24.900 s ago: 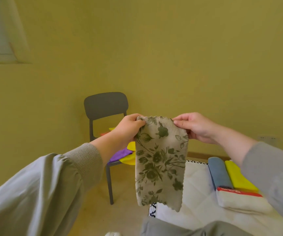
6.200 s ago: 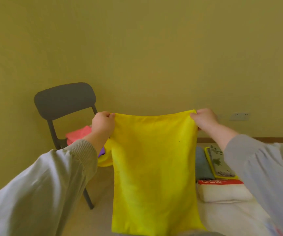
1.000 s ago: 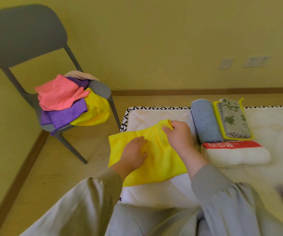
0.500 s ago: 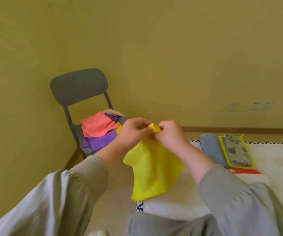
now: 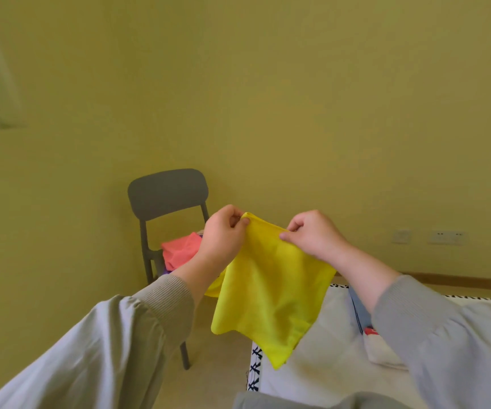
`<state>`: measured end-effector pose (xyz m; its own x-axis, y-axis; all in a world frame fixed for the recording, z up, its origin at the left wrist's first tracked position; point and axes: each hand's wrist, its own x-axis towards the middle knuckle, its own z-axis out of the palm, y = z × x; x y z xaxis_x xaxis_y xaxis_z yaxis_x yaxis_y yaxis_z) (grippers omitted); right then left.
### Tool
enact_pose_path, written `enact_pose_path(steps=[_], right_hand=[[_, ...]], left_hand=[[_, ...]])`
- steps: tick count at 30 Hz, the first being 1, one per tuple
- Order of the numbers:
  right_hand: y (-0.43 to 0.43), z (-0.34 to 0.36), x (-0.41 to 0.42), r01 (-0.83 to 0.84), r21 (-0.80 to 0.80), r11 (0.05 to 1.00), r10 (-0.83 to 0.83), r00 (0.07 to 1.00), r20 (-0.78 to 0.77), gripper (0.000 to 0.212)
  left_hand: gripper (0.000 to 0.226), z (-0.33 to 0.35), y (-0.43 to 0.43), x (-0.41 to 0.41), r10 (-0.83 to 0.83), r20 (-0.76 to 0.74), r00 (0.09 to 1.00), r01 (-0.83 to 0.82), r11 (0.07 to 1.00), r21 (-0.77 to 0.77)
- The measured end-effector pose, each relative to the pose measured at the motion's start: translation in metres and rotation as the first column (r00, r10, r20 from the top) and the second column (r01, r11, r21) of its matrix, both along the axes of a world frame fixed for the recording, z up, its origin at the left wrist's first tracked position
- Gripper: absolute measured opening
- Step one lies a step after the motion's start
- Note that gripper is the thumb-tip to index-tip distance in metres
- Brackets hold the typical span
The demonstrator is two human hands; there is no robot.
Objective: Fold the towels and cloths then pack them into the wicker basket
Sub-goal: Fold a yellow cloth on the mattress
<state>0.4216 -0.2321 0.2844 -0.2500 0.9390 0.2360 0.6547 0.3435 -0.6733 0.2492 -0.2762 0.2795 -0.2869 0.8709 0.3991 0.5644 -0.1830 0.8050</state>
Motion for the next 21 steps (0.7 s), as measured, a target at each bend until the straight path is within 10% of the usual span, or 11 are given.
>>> enact_pose_path(steps=[21], right_hand=[[-0.024,0.018,0.014,-0.249,-0.198,0.948,0.27,0.959,0.087,0.019]], left_hand=[[0.012,0.044,-0.034,-0.017,0.036,0.038,0.999,-0.04,0.994,0.104]])
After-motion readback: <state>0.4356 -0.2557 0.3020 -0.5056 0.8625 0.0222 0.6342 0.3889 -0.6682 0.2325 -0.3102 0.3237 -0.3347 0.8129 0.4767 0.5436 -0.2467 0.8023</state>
